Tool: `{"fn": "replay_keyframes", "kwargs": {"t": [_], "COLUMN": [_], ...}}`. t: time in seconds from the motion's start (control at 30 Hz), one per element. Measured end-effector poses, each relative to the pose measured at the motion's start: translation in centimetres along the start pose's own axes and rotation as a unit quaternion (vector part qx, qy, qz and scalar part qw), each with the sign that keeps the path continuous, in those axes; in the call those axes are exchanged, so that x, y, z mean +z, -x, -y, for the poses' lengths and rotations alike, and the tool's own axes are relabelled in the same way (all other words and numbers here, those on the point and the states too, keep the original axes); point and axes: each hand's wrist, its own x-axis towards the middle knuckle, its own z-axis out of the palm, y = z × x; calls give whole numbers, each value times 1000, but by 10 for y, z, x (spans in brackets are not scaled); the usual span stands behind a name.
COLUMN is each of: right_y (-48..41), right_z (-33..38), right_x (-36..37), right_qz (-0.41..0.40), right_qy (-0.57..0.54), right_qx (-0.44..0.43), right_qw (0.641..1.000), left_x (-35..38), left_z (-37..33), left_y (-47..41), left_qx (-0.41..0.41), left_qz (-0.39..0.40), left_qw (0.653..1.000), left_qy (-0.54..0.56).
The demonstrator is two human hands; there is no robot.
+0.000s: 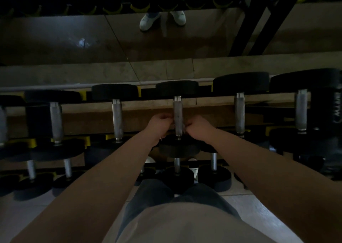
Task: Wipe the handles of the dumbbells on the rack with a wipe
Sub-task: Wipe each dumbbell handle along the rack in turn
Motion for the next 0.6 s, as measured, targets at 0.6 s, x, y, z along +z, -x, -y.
{"fn": "replay_keyframes", "kwargs": {"t": [0.6], "right_y": [-11], "right_z": [0], "right_x": [0], "right_qz": [-37], "right_qy": [-282], "right_qx": [56], "right_qw": [957], "left_x": [-7], "left_z": [9], "left_y": [-1], "left_qx": [-24], "left_qz": [31], "left_qw": [998], "left_qy": [-44]}}
